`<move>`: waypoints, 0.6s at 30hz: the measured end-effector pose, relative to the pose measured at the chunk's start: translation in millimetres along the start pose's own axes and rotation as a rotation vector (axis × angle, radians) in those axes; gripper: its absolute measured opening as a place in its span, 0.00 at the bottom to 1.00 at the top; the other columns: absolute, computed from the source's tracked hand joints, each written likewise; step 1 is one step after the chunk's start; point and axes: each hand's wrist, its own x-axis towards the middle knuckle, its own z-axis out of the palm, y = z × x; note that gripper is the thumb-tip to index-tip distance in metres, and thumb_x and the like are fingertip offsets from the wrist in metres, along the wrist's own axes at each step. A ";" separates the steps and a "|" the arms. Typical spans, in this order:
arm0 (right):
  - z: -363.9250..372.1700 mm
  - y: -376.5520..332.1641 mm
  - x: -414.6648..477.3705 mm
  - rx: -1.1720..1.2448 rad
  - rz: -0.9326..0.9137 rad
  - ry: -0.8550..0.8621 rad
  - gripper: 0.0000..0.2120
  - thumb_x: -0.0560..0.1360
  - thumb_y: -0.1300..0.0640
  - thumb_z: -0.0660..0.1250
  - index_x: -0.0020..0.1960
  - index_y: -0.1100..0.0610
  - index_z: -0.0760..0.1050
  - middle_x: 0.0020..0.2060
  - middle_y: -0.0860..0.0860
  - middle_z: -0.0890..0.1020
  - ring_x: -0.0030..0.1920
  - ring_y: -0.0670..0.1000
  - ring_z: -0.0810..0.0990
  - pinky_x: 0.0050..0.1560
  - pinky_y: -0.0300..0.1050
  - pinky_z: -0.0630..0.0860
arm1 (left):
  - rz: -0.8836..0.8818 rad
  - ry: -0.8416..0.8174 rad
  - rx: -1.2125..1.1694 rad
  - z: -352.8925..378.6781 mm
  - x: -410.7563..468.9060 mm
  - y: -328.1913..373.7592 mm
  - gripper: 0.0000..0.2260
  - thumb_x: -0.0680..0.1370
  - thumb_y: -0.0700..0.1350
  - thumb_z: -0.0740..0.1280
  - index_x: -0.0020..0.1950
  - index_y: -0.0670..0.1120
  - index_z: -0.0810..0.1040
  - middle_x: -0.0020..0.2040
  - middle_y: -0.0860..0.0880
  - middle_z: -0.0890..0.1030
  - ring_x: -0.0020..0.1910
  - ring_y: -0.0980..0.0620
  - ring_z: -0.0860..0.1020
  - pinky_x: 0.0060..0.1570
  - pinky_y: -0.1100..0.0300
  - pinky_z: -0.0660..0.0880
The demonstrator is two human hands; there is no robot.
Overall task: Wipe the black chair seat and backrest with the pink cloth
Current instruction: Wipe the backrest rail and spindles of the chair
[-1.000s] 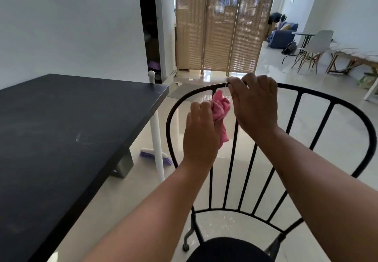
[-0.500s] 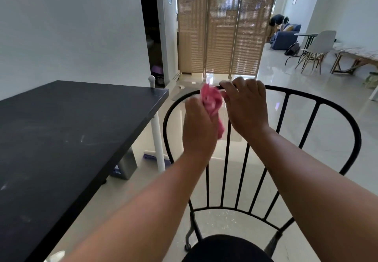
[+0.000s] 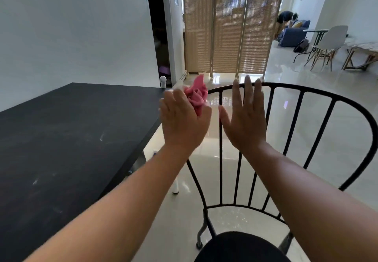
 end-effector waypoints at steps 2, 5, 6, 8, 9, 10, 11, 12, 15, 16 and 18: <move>7.7 -10.1 -6.5 0.017 0.005 0.004 0.34 0.80 0.40 0.54 0.79 0.56 0.47 0.78 0.60 0.47 0.77 0.63 0.42 0.74 0.64 0.51 | 0.012 -0.051 0.021 -2.5 19.0 -15.3 0.20 0.77 0.55 0.59 0.63 0.43 0.67 0.57 0.41 0.72 0.50 0.47 0.70 0.52 0.53 0.72; 20.4 -14.9 -15.6 0.011 0.032 -0.012 0.37 0.77 0.44 0.61 0.79 0.55 0.47 0.77 0.61 0.47 0.76 0.66 0.47 0.67 0.63 0.67 | 0.139 -0.179 0.023 6.9 24.0 -40.0 0.19 0.81 0.57 0.57 0.63 0.44 0.69 0.56 0.41 0.72 0.49 0.49 0.69 0.48 0.53 0.75; 24.9 -16.1 -20.2 0.002 0.047 -0.019 0.38 0.75 0.47 0.63 0.78 0.55 0.50 0.77 0.62 0.50 0.73 0.67 0.53 0.61 0.59 0.74 | 0.152 -0.193 0.034 11.0 23.5 -45.1 0.20 0.81 0.59 0.56 0.63 0.45 0.69 0.56 0.41 0.72 0.49 0.49 0.70 0.47 0.54 0.76; 32.7 -18.7 -27.5 0.005 0.077 -0.001 0.34 0.72 0.52 0.66 0.74 0.58 0.59 0.71 0.63 0.62 0.61 0.66 0.67 0.46 0.51 0.80 | 0.126 -0.220 0.018 17.6 22.6 -48.1 0.24 0.79 0.63 0.53 0.62 0.45 0.68 0.56 0.43 0.73 0.49 0.47 0.74 0.45 0.53 0.79; 35.3 -19.7 -29.1 0.015 0.086 0.023 0.28 0.71 0.55 0.67 0.69 0.59 0.64 0.63 0.62 0.70 0.53 0.64 0.70 0.38 0.51 0.80 | 0.097 -0.230 -0.019 19.0 20.9 -47.3 0.25 0.78 0.64 0.52 0.61 0.44 0.69 0.54 0.44 0.74 0.48 0.47 0.76 0.44 0.53 0.79; 36.3 -20.9 -29.8 0.027 0.094 0.045 0.21 0.71 0.56 0.67 0.63 0.60 0.68 0.54 0.60 0.74 0.47 0.63 0.70 0.31 0.52 0.79 | 0.067 -0.229 -0.060 20.4 17.4 -47.5 0.25 0.78 0.64 0.52 0.59 0.44 0.69 0.52 0.45 0.74 0.46 0.48 0.77 0.43 0.54 0.80; 37.6 -21.7 -30.8 0.035 0.107 0.059 0.15 0.71 0.57 0.66 0.57 0.59 0.70 0.47 0.58 0.75 0.44 0.61 0.70 0.27 0.50 0.77 | 0.035 -0.214 -0.101 21.6 12.4 -48.8 0.24 0.78 0.63 0.53 0.58 0.43 0.69 0.51 0.46 0.75 0.45 0.49 0.78 0.43 0.55 0.80; 38.8 -22.5 -31.2 0.033 0.122 0.071 0.11 0.71 0.57 0.65 0.53 0.59 0.71 0.43 0.57 0.75 0.43 0.61 0.70 0.25 0.48 0.75 | -0.002 -0.195 -0.140 22.7 6.6 -50.1 0.22 0.79 0.61 0.55 0.58 0.42 0.68 0.50 0.46 0.75 0.44 0.49 0.78 0.43 0.56 0.79; 43.3 -25.4 -32.6 -0.005 0.158 0.117 0.08 0.71 0.56 0.61 0.48 0.58 0.71 0.40 0.56 0.74 0.43 0.60 0.70 0.26 0.43 0.67 | -0.143 -0.129 -0.231 28.3 -17.2 -54.1 0.15 0.80 0.52 0.62 0.57 0.40 0.67 0.49 0.46 0.74 0.44 0.50 0.77 0.43 0.59 0.77; 45.1 -25.7 -34.0 -0.016 0.167 0.125 0.08 0.71 0.56 0.61 0.48 0.58 0.71 0.40 0.55 0.74 0.43 0.60 0.70 0.26 0.43 0.66 | -0.205 -0.103 -0.250 31.1 -26.3 -55.2 0.14 0.80 0.49 0.64 0.58 0.40 0.67 0.49 0.46 0.74 0.44 0.50 0.76 0.43 0.62 0.75; 48.6 -24.1 -40.8 -0.029 0.175 0.130 0.08 0.71 0.56 0.60 0.49 0.58 0.70 0.40 0.55 0.74 0.43 0.60 0.71 0.26 0.43 0.67 | -0.314 -0.054 -0.282 36.4 -45.3 -53.9 0.13 0.80 0.46 0.64 0.59 0.39 0.68 0.50 0.46 0.74 0.43 0.52 0.75 0.43 0.71 0.72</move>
